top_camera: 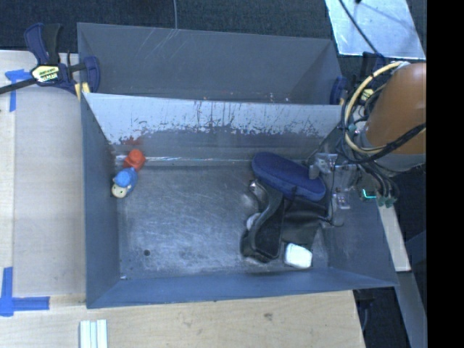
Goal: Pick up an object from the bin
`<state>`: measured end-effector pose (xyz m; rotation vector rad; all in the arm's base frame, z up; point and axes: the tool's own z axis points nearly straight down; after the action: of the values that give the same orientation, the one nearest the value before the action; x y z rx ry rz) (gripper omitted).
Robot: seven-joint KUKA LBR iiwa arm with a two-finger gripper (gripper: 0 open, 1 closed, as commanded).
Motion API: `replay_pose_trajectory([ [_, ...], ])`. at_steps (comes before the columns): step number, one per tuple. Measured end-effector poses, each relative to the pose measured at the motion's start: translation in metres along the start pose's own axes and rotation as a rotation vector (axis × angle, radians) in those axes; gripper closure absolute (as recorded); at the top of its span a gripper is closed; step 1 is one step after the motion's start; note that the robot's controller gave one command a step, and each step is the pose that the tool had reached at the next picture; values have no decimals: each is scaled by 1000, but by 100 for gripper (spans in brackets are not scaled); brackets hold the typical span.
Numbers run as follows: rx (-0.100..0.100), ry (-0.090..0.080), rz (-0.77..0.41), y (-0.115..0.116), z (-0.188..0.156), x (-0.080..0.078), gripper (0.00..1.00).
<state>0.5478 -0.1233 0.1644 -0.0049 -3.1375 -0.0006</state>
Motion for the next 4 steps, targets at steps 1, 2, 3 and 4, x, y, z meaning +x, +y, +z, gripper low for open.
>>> replay_pose_trajectory([
  [1, -2, -7, -11, -12, 96, -37, 0],
  [2, 1, -19, -13, -13, 89, -40, 100],
  [3, 4, -18, -10, -22, -11, -64, 100],
  [4, 4, -18, -13, -19, -143, -54, 100],
])
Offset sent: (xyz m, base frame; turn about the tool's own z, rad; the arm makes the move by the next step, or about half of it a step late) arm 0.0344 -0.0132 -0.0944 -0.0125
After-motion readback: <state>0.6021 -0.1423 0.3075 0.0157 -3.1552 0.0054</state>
